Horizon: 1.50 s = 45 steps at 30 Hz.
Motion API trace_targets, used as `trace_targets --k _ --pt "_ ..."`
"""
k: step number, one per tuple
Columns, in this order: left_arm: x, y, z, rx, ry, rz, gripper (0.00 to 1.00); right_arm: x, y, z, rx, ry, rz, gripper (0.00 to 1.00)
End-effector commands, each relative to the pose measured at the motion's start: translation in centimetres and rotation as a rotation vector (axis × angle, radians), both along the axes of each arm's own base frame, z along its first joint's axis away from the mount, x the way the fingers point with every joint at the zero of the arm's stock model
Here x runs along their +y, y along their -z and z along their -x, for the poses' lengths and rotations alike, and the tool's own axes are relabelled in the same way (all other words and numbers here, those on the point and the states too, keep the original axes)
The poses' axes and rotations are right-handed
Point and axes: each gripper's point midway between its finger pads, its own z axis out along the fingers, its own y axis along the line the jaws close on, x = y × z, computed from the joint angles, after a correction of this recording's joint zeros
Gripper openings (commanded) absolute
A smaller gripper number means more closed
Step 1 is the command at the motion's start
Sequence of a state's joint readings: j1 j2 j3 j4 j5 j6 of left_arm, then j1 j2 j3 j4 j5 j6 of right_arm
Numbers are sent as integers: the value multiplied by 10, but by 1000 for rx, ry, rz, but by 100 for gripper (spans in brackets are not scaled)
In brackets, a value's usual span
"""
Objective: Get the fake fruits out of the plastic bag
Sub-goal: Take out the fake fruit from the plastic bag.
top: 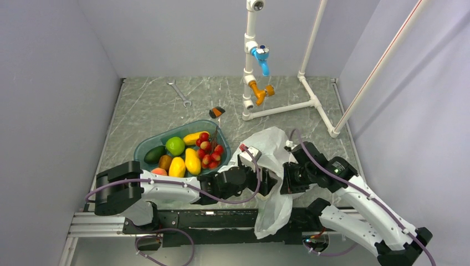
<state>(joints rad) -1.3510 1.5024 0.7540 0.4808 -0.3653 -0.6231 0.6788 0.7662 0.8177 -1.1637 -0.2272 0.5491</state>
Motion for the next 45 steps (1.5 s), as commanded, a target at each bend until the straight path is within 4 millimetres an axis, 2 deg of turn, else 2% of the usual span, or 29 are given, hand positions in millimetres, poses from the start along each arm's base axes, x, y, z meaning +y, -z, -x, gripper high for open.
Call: trace_targets --k 1,5,8,11,14,17,24,28,29,32,36,42,45 --pt "3 -18 0 -13 -1 82 92 0 -31 -20 -160 107 -76 0" --pt "-6 -13 5 -48 48 135 80 4 -45 -18 -194 101 -139 0" --pt "-17 -4 2 -81 25 123 71 4 -44 -16 -183 96 -134 0" --pt "-25 -1 -10 -127 -54 130 65 2 -41 -15 -172 93 -118 0" --pt "-28 2 -30 -75 -156 123 57 1 -43 -13 -171 88 -124 0" --pt "-31 12 -46 21 -206 106 58 -1 -44 -13 -183 89 -121 0" --pt "-54 22 -59 177 -179 165 67 2 -45 -13 -186 79 -132 0" --pt "-64 28 -65 188 -171 157 68 3 -47 -15 -193 76 -133 0" --pt "-66 32 -67 184 -176 142 69 3 -48 -15 -197 75 -134 0" --pt "-71 44 -75 179 -215 107 82 4 -50 -16 -200 74 -141 0" --pt "-86 51 -81 167 -208 118 88 4 -52 -16 -207 77 -147 0" --pt "-105 78 -82 221 -194 150 90 4 -53 -16 -213 85 -155 0" --pt "-106 94 -89 195 -221 101 85 3 -54 -17 -219 91 -159 0"
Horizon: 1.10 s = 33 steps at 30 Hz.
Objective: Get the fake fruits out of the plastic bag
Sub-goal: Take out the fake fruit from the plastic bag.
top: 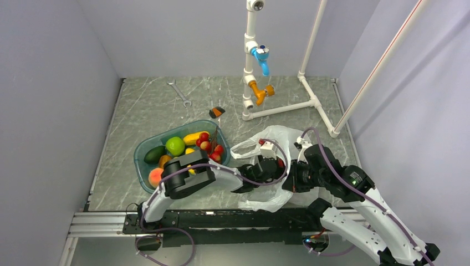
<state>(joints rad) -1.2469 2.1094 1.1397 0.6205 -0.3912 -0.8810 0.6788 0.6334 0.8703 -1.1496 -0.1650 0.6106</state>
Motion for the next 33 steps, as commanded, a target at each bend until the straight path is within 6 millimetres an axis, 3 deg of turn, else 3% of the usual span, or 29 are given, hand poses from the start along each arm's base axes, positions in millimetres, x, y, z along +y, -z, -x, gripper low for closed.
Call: trace_targets --k 1,3,7,16,20,28,33 --pt "-12 2 -13 -25 -25 11 81 5 -20 -6 -63 6 -57 0" --pt "-11 6 -17 -22 -32 -5 74 5 -21 -6 -66 6 -58 0" --pt "-2 -6 -17 -64 -23 5 53 3 -24 -7 -78 11 -51 0" --pt "34 -77 -3 -217 49 -2 28 3 -20 -9 -87 12 -50 0" --pt "52 -96 11 -234 100 -10 21 1 -18 -12 -98 16 -31 0" --pt "88 -128 45 -238 207 83 18 -7 -17 -19 -126 41 12 0" --pt "115 -150 56 -276 249 18 12 -8 -19 -21 -140 48 17 0"
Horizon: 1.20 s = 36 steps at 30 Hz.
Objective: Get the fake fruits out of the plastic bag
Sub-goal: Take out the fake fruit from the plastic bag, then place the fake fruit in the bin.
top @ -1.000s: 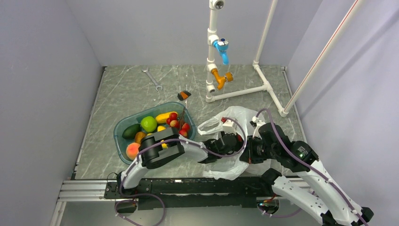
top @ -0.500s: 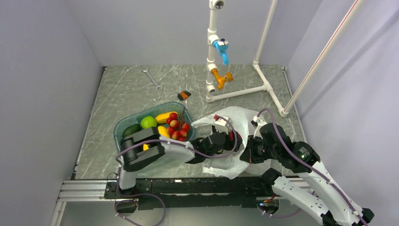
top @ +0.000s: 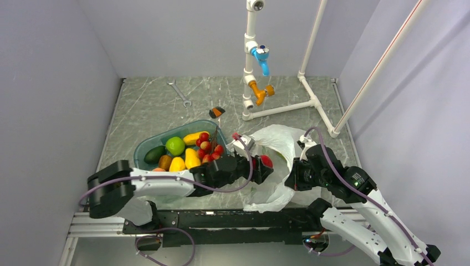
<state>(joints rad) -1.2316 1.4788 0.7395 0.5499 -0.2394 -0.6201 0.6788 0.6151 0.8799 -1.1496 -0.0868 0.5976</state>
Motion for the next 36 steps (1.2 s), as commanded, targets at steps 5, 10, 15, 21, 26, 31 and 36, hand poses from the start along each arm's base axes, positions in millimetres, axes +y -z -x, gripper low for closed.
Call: trace_targets --k 5,10,15,21,26,31,36 --pt "47 -52 13 -121 31 -20 12 3 -16 -15 -95 5 -20 0" --pt "99 -52 -2 -101 -158 -59 5 6 -19 -17 -89 -2 -20 0" --pt "175 -30 -30 -21 -487 -191 0 9 -19 -19 -97 -11 -24 0" --pt "243 -9 -39 73 -763 -306 3 11 -15 -19 -97 -5 -40 0" --pt "294 13 -36 159 -978 -370 7 14 -13 -18 -74 -28 -34 0" --pt "315 32 -36 222 -1067 -425 39 9 -14 -21 -101 -23 -9 0" --pt "324 34 -35 259 -1112 -469 90 11 -14 -18 -89 -34 -18 0"
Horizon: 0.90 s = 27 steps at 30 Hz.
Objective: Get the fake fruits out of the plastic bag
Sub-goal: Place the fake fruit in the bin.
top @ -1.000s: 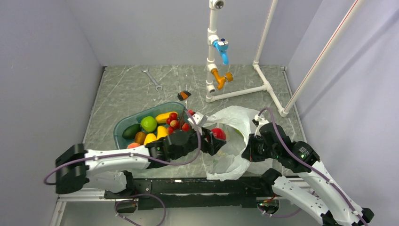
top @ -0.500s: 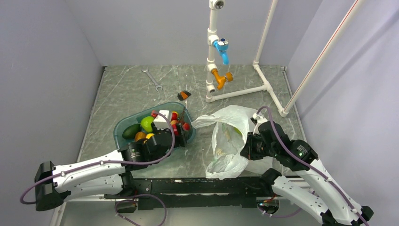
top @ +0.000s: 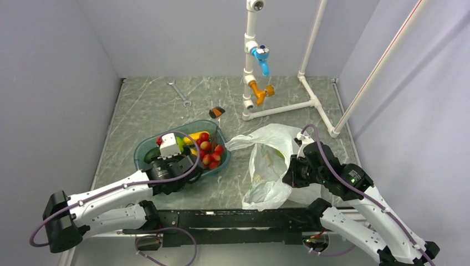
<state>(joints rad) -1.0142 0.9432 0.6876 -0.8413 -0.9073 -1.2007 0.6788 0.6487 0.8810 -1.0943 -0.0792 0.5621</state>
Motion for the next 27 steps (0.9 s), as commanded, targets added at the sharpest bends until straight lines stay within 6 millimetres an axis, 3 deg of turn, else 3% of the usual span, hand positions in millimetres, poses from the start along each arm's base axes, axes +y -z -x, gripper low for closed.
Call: trace_targets --k 1,8,14,17,23,25,27 --pt "9 -15 -2 -7 -78 3 98 5 -11 -7 -53 -13 -29 0" --pt "-5 -47 -5 -23 -17 62 99 23 -26 -21 -95 -45 -79 0" --pt "-46 -66 -6 -90 245 193 100 52 -29 -48 -106 -136 -59 0" --pt "-61 -70 0 -109 348 252 99 68 -43 -55 -121 -189 -96 0" --pt "-86 -93 15 -197 560 367 99 99 -69 -36 -142 -384 -245 0" --pt "-103 -113 23 -278 681 439 99 98 -67 -24 -136 -426 -261 0" --pt "-118 -123 31 -339 795 477 99 91 -52 -10 -90 -445 -254 0"
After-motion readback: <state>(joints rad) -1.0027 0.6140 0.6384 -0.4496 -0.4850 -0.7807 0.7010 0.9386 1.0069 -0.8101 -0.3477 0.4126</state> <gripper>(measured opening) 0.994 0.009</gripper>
